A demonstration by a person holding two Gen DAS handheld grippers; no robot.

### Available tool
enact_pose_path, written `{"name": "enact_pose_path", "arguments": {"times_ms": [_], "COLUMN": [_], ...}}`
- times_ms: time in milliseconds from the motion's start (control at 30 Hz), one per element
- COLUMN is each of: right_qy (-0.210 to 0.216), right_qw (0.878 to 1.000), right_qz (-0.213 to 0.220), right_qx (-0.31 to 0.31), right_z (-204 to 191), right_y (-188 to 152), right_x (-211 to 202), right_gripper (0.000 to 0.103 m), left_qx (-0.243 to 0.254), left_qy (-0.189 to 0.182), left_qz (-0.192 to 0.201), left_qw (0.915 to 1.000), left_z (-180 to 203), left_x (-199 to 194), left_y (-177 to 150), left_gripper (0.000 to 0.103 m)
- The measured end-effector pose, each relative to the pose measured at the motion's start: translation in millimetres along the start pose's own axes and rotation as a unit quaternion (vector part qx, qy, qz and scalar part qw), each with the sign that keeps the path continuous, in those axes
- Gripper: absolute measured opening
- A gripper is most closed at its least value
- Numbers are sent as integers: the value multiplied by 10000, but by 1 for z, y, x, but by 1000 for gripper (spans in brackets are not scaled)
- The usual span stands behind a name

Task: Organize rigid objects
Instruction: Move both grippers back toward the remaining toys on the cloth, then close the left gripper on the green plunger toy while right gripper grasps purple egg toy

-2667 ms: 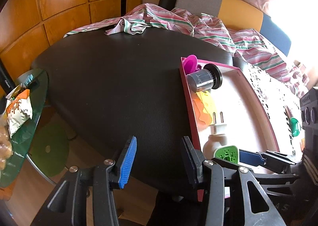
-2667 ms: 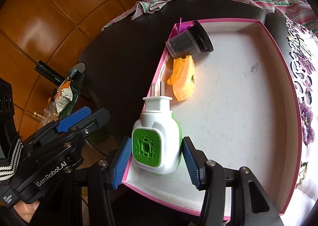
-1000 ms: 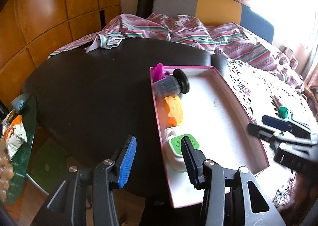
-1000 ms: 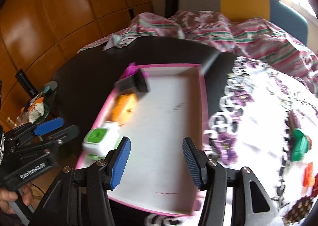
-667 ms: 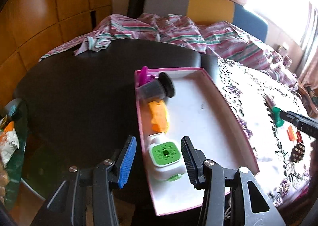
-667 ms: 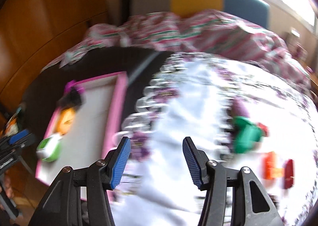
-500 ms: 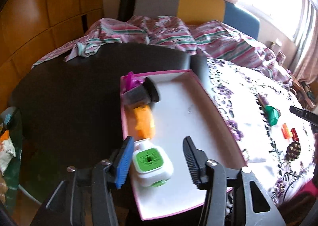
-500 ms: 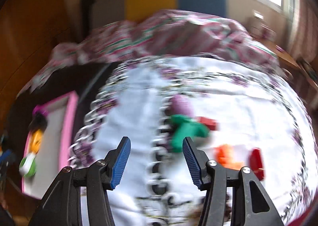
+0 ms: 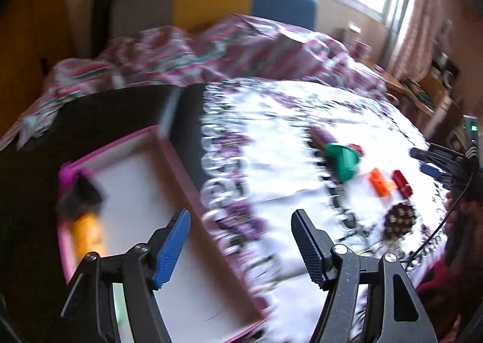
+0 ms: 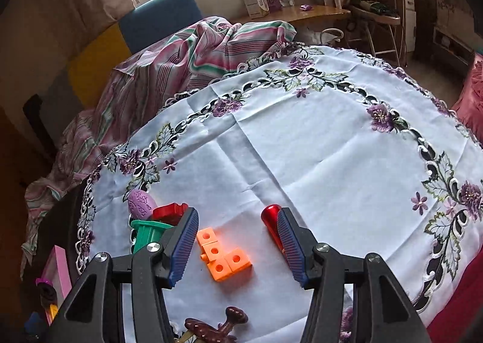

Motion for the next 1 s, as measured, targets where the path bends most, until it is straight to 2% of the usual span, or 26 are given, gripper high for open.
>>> {"name": "enact_pose_path", "arguments": {"times_ms": [200,267,367,433,533,700,733,767,833,1000], "right_qy": [48,106,164,196,231,295,307,312,303,313], "right_qw": [9999,9999,9998,9996,9994,9991,9991,9990,9992,9993], "right_qz": [77,97,74,35,0,-7,-19,-25,-48,-60], "right_qx": [-92,-17,104,196,261,311,309,305,266,217], "right_z": [-3,0,4,6,8,9,8,8,7,6], "right_y": [2,3,4,4,4,4,4,4,4,4], "right_x": [-1,-1,0,2,3,4,4,5,6,7], "right_gripper": [55,55,55,55,55,55,55,55,55,55], "left_qx": [498,665,903,959,946,1011,994,988,909,827], "left_qy": [-404,-532,-445,-514,-864,-887,-900,-929,-1010,-1032], "left_qz": [-374,-440,-495,-626,-946,-1264,-1287,-1325,-1558,-1347], "left_qw": [9972,9954,9937,9921,9872,9828,9826,9819,9784,9820], "left_z": [65,87,110,121,140,157,158,160,160,150], "left_x": [55,73,97,113,134,165,171,177,190,168], "left_y": [21,27,33,37,38,41,43,44,42,30], "left_gripper": [72,77,78,79,79,77,71,54,30,30]}}
Point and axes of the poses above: each gripper's, at about its wrist camera, not at the fingertips, and x roughly the way its jaws point, z to its right, y to its top, the point moved 5 cm from there along x, roughly the way its jaws point, and after that the axes turned 5 degrees about -x, right-handed, at the moved point
